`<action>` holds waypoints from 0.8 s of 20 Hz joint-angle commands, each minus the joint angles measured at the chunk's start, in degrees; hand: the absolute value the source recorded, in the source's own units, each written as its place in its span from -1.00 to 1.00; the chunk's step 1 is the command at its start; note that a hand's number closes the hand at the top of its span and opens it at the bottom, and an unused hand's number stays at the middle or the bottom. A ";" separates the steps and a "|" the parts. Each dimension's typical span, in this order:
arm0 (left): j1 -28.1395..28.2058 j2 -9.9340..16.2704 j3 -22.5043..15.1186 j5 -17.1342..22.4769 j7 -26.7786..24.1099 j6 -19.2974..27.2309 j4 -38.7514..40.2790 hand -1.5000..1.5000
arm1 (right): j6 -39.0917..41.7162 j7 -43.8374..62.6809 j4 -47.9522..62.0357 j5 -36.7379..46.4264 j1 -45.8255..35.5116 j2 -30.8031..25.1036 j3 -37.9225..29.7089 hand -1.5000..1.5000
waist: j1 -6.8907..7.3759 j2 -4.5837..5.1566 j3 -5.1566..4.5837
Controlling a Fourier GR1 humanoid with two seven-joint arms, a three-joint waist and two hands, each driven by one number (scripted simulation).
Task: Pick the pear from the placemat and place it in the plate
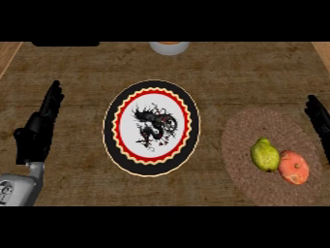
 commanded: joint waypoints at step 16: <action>-9.24 2.73 3.52 7.37 5.64 -9.61 -5.52 0.00 | -23.00 0.77 1.51 0.20 -7.14 27.77 7.58 -1.00 | 0.26 0.05 -0.11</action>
